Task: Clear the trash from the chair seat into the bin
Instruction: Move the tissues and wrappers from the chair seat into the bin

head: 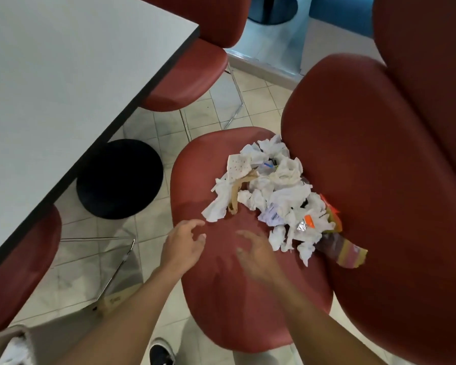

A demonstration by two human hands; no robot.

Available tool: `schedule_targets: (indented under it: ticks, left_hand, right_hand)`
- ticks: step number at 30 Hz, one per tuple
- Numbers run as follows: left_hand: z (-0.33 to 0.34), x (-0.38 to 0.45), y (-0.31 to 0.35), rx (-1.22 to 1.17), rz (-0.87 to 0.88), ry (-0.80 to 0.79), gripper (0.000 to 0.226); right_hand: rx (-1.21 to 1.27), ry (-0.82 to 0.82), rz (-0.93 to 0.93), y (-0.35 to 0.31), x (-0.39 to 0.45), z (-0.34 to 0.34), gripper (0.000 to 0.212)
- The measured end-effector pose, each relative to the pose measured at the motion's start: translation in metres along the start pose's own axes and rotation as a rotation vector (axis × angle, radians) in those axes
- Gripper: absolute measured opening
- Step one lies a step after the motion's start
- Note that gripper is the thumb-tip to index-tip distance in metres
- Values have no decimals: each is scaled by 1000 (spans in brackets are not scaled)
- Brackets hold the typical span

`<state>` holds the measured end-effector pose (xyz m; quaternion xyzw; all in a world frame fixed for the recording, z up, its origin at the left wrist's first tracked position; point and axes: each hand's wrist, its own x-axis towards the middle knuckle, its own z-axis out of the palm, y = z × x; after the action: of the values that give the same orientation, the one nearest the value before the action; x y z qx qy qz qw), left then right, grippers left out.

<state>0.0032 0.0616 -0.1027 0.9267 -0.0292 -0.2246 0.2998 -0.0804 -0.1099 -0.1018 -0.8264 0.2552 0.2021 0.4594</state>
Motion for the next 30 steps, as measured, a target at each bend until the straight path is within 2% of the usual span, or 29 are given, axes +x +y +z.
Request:
schedule_targets:
  ticks: [5, 10, 13, 15, 20, 23, 27, 30]
  left_hand:
    - [42, 67, 2, 52, 70, -23, 27]
    - [78, 106, -8, 167, 20, -207, 35]
    - [91, 109, -16, 172, 40, -264, 47]
    - [91, 104, -16, 159, 44, -227, 44]
    - [71, 73, -10, 47, 2, -107, 32]
    - [51, 46, -5, -15, -22, -70, 28]
    - [20, 6, -3, -73, 2, -27, 26]
    - [2, -20, -6, -106, 12, -3, 25]
  right_hand:
    - [-61, -59, -88, 10, 67, 4, 49]
    - [-77, -129, -99, 27, 112, 18, 61]
    - [-92, -161, -80, 39, 126, 28, 68]
    - [-67, -146, -62, 39, 126, 28, 64]
    - [8, 72, -17, 31, 102, 21, 23]
    - [74, 140, 29, 16, 76, 15, 10]
    - [104, 150, 18, -12, 33, 14, 24]
    - [109, 176, -39, -26, 5, 19, 26]
